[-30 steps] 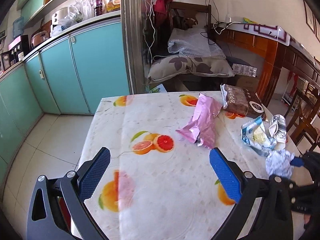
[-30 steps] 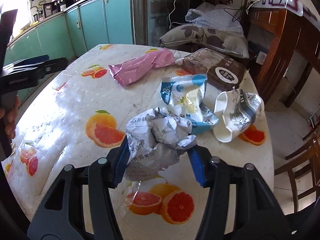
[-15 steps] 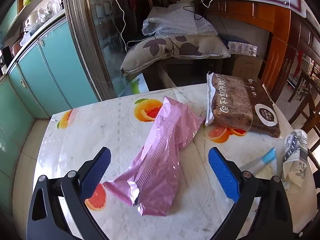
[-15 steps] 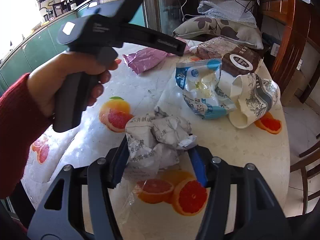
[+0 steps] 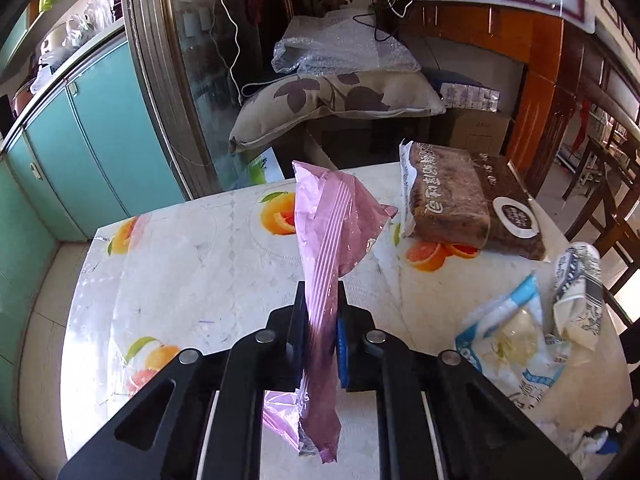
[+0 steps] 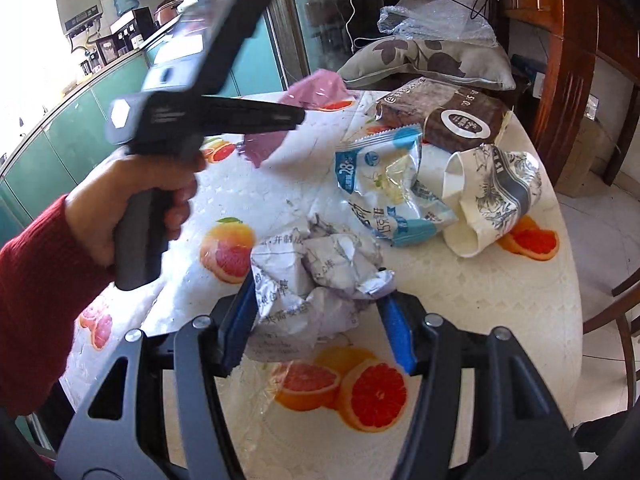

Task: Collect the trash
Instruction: 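Carry the pink wrapper and crumpled foil from the table over the red bin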

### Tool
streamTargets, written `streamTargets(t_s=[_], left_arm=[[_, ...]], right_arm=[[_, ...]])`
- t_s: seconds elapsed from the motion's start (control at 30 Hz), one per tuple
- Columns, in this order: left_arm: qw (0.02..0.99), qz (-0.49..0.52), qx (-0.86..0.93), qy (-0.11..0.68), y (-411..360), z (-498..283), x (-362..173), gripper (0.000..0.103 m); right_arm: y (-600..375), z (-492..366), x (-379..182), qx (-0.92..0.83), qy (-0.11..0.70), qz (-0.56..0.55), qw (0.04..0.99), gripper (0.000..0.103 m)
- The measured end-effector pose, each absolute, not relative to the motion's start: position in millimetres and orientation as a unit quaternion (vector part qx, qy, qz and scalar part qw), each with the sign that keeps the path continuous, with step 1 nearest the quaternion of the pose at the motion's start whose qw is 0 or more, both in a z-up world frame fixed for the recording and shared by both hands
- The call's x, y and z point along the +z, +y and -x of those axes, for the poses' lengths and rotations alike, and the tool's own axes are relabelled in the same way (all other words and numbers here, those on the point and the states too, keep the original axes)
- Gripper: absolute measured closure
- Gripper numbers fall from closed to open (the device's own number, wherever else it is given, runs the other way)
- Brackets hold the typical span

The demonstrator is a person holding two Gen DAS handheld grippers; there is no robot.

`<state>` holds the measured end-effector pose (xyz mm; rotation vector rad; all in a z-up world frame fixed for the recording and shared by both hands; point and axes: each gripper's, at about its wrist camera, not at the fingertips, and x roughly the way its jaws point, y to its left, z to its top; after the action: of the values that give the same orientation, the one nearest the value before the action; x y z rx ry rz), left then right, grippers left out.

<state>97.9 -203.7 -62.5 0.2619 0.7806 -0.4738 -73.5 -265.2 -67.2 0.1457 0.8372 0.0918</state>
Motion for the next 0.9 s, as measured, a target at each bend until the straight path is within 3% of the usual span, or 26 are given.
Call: streamTargets(t_s=[0.43,0.9], left_arm=[[0.889,-0.127,-0.265,0.351,-134,-31,-43,0.093],[0.899,-0.111,-0.25,0.343,-90,-17,-41,0.093]], right_arm=[[-248,89,-52,0.015,0.343,-0.076,0.936,0.047],[-238,82,-60,0.009,0.357,-0.06,0.932,0.047]])
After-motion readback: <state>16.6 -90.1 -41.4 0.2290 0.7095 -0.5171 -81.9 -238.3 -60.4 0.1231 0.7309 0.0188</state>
